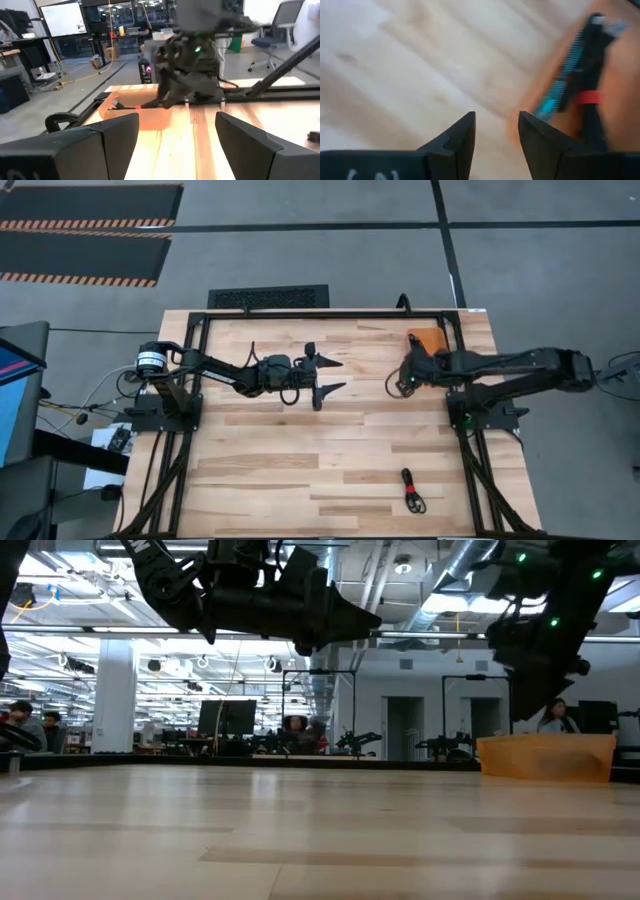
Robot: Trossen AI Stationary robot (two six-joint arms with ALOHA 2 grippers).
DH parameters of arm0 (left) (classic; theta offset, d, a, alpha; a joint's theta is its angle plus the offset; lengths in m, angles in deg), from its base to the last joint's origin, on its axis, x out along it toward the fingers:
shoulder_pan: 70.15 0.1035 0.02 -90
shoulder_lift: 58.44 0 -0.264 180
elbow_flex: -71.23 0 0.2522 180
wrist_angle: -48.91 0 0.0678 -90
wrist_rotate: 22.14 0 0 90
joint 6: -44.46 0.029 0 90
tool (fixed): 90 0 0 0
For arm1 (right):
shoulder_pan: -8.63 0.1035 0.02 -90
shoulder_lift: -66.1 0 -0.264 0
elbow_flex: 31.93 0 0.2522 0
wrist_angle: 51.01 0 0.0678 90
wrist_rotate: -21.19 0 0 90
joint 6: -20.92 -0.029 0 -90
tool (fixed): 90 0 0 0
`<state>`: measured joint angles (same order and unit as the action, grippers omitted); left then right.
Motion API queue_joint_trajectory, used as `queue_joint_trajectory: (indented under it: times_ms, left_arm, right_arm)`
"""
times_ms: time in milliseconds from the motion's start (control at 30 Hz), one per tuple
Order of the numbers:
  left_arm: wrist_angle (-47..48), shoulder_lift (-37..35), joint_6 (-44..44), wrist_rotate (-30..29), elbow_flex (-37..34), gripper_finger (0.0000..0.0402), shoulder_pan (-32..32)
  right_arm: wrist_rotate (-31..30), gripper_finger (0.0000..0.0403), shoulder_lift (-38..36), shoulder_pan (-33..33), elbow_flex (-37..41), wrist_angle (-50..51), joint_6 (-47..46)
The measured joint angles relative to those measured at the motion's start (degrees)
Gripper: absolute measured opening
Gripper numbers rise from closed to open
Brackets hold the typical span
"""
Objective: Pick and place USB-C Cables
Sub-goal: Put the black charger cable into the orange bin
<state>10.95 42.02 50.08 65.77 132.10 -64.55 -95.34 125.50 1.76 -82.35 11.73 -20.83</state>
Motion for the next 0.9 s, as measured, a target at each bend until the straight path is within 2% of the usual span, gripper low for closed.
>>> queue_joint_trajectory:
  times_ms: [367,567,733,900]
  left_arm:
    - [1.3,0.0,8.6,0.0,0.0,0.0254,-2.3]
    - [0.6,0.0,9.1,0.8,0.0,0.0254,-3.2]
    - [1.1,0.0,7.1,0.8,0.0,0.0254,-4.6]
    - [2.9,0.0,6.8,0.8,0.0,0.0254,-7.9]
  right_arm:
    - [2.2,0.0153,0.2,22.8,0.0,-3.3,-21.3]
    - [2.0,0.014,2.0,35.0,0.0,-7.7,-33.6]
    - [-2.4,0.0133,5.7,43.0,-0.7,-16.2,-38.9]
    - [-2.9,0.0129,12.4,47.9,-5.3,-16.1,-42.4]
